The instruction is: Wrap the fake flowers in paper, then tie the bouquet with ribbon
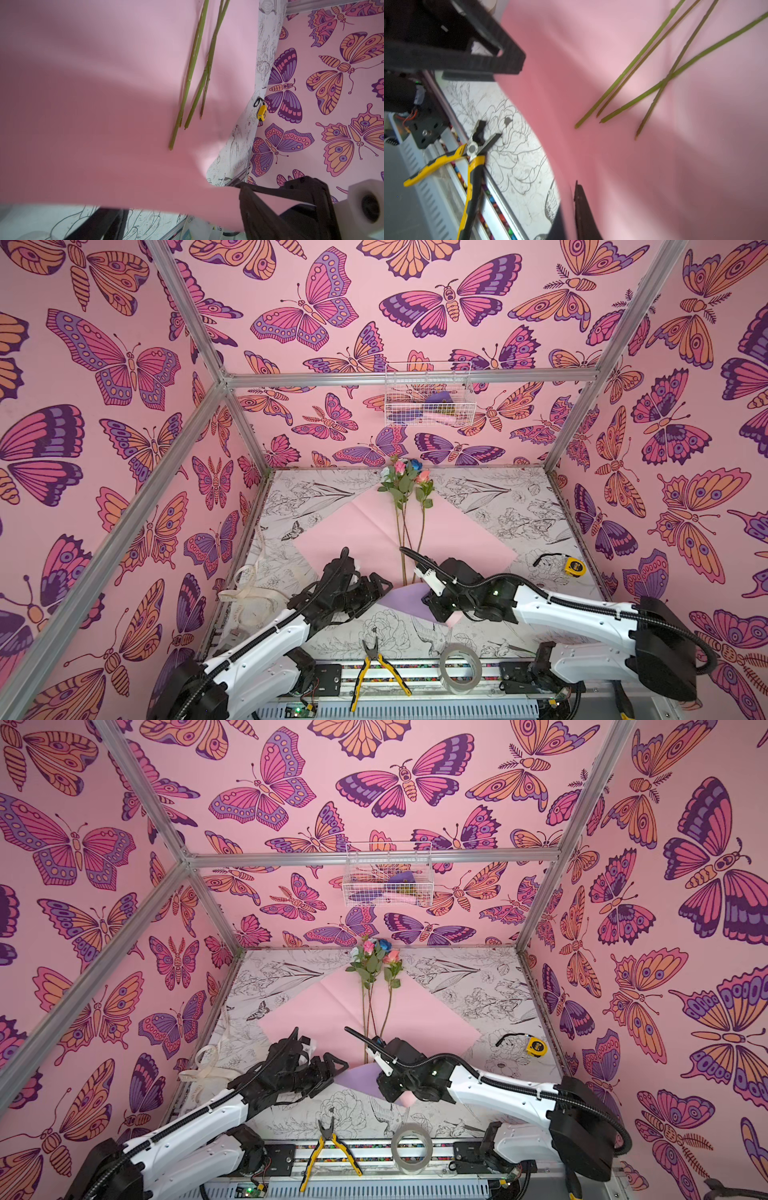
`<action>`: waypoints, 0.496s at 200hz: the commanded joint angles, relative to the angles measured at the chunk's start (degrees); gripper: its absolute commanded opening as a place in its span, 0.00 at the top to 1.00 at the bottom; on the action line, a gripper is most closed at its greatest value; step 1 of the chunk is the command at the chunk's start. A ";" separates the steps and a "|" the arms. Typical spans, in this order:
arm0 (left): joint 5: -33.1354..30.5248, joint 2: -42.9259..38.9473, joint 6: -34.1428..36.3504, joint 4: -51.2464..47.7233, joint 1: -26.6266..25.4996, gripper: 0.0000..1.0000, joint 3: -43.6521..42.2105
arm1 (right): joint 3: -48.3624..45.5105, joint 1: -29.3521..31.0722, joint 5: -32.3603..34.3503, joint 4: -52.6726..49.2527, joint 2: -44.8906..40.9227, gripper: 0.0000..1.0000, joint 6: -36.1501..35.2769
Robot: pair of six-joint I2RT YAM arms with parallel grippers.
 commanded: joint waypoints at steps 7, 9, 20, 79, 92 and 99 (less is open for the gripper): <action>-5.58 -4.13 5.10 -9.37 0.92 0.16 2.87 | 7.87 0.01 7.47 -5.33 5.85 1.00 -7.27; -5.82 -4.24 5.41 -9.70 0.92 0.16 3.04 | 8.32 0.00 7.67 -5.55 6.40 1.00 -7.70; -7.56 -5.81 6.49 -11.72 0.98 0.16 3.26 | 10.56 -0.16 8.16 -6.09 8.84 1.00 -9.60; -21.14 -12.71 12.70 -18.19 1.16 0.18 2.44 | 18.24 -3.95 6.39 -8.55 17.72 1.00 -13.68; -22.59 -13.23 15.46 -17.77 1.09 0.18 2.86 | 19.19 -4.91 5.29 -8.64 18.52 1.00 -14.03; -23.21 -13.11 17.67 -16.92 1.10 0.18 2.93 | 19.63 -5.64 4.50 -8.64 18.98 1.00 -14.16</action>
